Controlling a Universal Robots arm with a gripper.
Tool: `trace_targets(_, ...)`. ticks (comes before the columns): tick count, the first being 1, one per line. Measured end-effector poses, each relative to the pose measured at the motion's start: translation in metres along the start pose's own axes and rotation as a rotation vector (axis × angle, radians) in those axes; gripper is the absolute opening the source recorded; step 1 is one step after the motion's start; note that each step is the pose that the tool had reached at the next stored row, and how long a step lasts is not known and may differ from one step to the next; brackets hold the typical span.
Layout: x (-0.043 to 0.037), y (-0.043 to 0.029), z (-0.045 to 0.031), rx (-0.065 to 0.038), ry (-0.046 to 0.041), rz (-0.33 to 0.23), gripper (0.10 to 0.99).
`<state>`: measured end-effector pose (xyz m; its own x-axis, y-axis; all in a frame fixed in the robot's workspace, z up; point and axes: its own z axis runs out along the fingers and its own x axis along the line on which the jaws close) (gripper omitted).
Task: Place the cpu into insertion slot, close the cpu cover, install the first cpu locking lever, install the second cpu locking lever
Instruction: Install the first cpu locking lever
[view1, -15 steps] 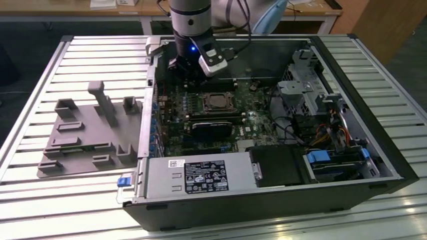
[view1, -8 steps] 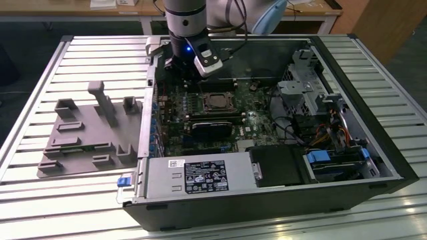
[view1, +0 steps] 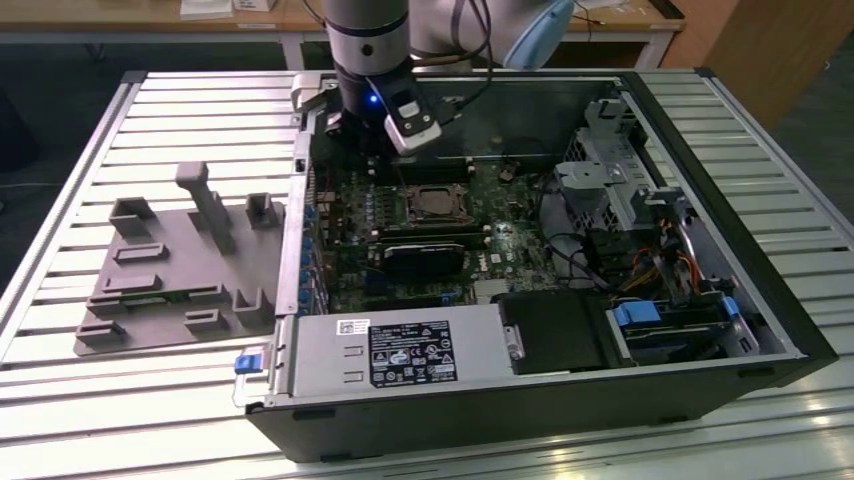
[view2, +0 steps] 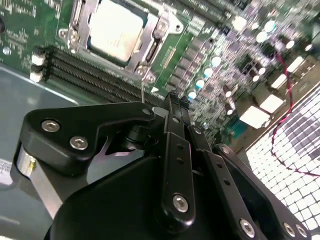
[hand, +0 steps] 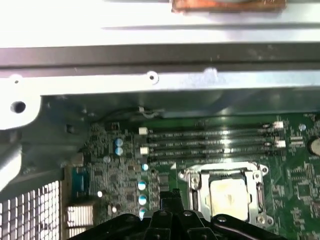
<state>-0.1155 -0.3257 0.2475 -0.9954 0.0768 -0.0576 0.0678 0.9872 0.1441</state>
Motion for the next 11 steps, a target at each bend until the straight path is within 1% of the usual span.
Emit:
trace_targets(3, 0.0006, 0.0, 0.0, -0.031, 0.0022, 0.002, 0.102)
trace_targets(8, 0.0011, -0.0001, 0.0, -0.066, 0.0044, 0.004, 0.102)
trace_targets(11, 0.0012, -0.0001, -0.0001, -0.09, 0.0061, 0.006, 0.102)
